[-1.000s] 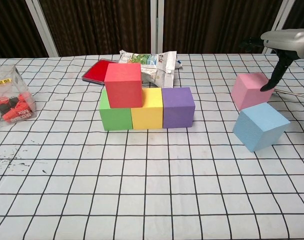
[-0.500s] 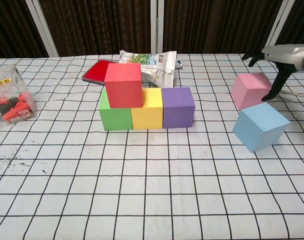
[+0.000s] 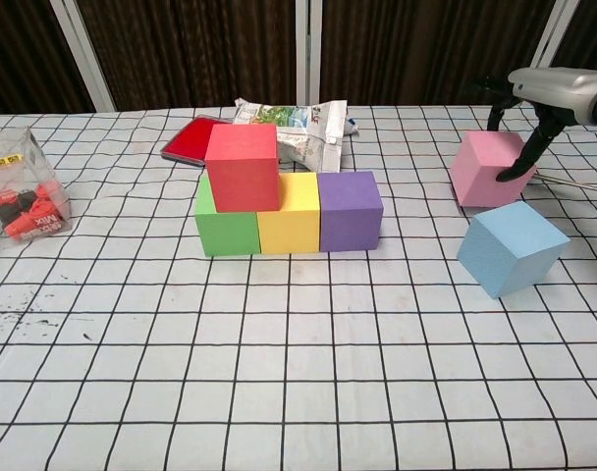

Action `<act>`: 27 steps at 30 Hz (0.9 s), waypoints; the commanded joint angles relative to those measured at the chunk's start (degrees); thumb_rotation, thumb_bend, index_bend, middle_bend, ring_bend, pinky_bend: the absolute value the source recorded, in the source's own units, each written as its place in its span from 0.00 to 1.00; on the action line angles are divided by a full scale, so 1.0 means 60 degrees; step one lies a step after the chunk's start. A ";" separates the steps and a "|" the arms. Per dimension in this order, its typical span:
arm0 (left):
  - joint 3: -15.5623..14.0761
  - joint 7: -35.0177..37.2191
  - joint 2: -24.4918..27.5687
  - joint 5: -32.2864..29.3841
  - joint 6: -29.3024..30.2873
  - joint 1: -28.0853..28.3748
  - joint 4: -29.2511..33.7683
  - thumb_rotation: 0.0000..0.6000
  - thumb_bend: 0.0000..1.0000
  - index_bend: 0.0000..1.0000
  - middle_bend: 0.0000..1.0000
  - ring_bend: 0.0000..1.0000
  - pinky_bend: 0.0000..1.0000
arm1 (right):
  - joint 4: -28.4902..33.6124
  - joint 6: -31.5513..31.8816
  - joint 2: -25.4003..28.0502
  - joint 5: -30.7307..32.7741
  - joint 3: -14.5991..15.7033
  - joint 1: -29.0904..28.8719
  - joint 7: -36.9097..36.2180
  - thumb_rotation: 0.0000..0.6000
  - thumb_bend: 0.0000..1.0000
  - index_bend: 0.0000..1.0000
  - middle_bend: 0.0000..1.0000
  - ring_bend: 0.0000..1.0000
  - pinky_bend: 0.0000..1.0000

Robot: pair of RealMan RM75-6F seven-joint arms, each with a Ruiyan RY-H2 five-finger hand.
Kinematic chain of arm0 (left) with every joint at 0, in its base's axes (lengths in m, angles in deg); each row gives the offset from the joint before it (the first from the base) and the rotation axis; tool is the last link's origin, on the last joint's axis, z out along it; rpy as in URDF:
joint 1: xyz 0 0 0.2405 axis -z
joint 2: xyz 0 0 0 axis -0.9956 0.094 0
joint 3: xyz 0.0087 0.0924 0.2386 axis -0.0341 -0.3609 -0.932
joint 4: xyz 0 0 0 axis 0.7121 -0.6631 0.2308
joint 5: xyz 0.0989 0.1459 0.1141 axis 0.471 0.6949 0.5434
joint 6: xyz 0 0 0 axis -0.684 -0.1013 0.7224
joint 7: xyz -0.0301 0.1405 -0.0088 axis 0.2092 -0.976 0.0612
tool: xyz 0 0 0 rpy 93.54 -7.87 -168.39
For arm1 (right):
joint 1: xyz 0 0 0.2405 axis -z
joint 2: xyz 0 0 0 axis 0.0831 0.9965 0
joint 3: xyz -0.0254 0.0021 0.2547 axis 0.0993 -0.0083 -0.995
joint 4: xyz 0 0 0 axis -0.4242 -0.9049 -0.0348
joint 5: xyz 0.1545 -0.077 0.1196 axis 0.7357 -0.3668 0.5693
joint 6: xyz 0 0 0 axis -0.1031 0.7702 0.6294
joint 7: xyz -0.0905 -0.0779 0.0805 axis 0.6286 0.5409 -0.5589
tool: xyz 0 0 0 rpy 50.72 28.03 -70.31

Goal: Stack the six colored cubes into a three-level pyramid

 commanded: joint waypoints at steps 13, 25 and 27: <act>0.0099 0.0212 0.0030 0.0001 0.0163 0.0002 0.0021 1.00 0.00 0.10 0.21 0.05 0.05 | 0.5879 0.1891 0.1822 0.1879 -0.1406 -0.0739 0.3186 1.00 0.05 0.00 0.59 0.18 0.00; 0.0101 0.0730 0.0036 -0.0062 0.0176 -0.0022 -0.0201 1.00 0.00 0.10 0.21 0.05 0.05 | 0.5401 0.2273 0.0221 0.6339 -0.1743 -0.3199 0.5974 1.00 0.06 0.00 0.59 0.19 0.00; 0.0090 0.0816 0.0029 -0.0047 0.0177 -0.0023 -0.0259 1.00 0.00 0.10 0.21 0.05 0.05 | 0.5266 0.2365 0.0036 0.6661 -0.1744 -0.3465 0.6171 1.00 0.06 0.00 0.59 0.19 0.00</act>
